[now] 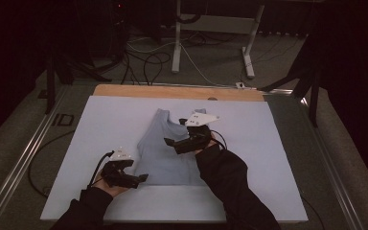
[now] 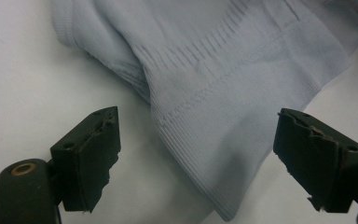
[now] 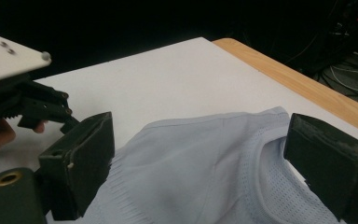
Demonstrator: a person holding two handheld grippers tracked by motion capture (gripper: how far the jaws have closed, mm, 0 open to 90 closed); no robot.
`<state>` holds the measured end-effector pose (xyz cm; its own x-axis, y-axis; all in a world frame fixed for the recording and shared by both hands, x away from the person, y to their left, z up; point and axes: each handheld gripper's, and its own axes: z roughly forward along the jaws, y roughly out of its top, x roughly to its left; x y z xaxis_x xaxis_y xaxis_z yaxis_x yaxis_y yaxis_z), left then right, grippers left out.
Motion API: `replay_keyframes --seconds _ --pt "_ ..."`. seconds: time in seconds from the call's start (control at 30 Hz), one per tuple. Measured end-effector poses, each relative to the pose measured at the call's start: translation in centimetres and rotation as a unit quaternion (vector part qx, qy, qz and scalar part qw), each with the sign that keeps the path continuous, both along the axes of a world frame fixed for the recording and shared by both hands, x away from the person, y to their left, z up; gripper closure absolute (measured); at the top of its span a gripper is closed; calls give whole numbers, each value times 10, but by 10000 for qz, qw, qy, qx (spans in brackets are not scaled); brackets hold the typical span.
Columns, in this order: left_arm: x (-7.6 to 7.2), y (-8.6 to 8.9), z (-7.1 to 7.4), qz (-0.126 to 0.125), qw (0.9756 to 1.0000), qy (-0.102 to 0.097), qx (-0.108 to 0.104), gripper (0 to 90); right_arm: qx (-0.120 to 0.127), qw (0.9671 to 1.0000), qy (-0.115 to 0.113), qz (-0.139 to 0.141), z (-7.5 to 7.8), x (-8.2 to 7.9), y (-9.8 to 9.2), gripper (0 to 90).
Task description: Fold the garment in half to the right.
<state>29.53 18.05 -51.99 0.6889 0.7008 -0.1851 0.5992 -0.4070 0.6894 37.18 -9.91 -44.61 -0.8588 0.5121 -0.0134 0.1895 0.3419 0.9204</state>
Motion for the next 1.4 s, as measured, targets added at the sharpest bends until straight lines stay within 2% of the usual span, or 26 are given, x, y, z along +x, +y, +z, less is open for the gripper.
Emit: replay_keyframes --seconds 0.07,0.1,0.3,0.4,0.43,0.57,0.8,0.83,1.03,1.13,1.27,1.4 --pt "1 -1 -2 -26 10000 84 -46 201 -19 10000 -9 -3 0 0 0 86" --pt "3 -2 -3 -11 9998 176 -46 238 -20 10000 -8 9 0 1 0 86" --pt "1 -4 -4 -103 9996 267 -77 331 -30 10000 16 2 -1 1 1 86" --pt "-3 -8 -3 -237 9994 259 -1 397 -50 10000 6 0 -1 1 2 86" --pt "-5 -10 -3 -262 9991 329 57 453 -43 10000 12 3 -2 1 3 86" --pt "-7 -13 -4 -407 9980 463 103 492 -58 10000 5 29 -2 0 4 86" --pt "-10 -17 -6 -238 9986 468 99 594 -62 10000 6 34 -2 0 7 87" --pt "-11 -17 -5 -197 9987 447 167 662 -31 10000 30 60 -3 0 8 87" --pt "-14 -21 -4 -285 9982 343 395 823 -88 9999 72 106 -6 2 13 87" --pt "-15 -21 -3 -301 9982 305 410 855 -86 9999 60 96 -6 4 15 87" --pt "-16 -20 0 -286 9986 326 312 860 -76 9999 78 102 -5 7 18 87" --pt "-16 -17 5 -229 9992 303 112 862 -166 9998 85 119 -5 13 24 87"
